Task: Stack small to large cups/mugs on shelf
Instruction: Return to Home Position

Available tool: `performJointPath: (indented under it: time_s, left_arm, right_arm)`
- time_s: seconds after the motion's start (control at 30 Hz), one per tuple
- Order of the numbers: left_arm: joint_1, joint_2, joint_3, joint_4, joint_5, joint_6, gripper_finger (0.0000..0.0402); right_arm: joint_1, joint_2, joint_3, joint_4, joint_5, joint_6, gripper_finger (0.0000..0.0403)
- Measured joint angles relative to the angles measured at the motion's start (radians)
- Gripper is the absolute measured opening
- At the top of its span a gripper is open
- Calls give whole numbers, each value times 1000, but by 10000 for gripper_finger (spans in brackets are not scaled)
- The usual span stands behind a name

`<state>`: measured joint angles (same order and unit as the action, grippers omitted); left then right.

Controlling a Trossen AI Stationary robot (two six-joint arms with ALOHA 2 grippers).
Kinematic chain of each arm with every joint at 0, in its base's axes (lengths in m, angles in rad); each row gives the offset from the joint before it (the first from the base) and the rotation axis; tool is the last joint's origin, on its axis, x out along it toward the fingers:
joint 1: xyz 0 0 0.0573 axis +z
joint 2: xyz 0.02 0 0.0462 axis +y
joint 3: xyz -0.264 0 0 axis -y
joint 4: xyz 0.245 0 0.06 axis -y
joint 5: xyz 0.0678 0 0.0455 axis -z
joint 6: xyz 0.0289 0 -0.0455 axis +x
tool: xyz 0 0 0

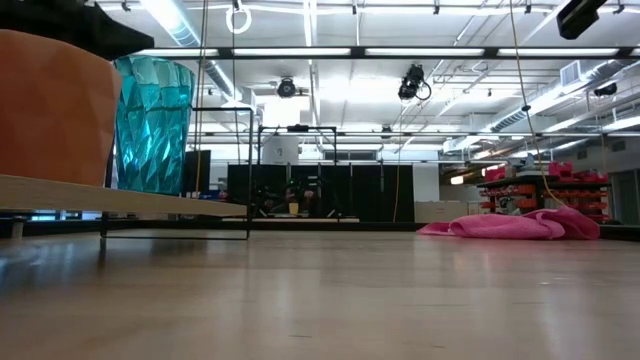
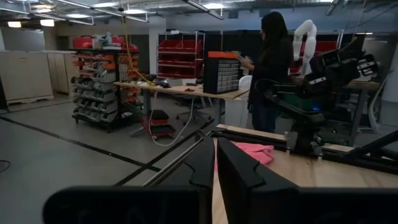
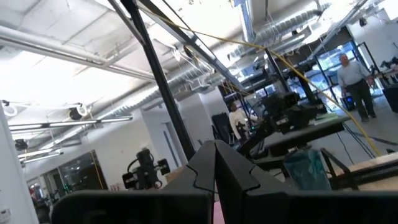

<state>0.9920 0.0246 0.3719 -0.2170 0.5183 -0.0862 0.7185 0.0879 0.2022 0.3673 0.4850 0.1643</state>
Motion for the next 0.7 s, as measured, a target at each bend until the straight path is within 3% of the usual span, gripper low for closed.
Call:
performJointPath:
  time_s: [0.37,0.7]
  left_arm:
    - [0,1,-39,123,-7,-64,34]
    - [0,1,-39,129,-8,-85,24]
  right_arm:
    - [-1,1,-22,29,0,-22,14]
    - [-1,2,-14,29,0,-107,14]
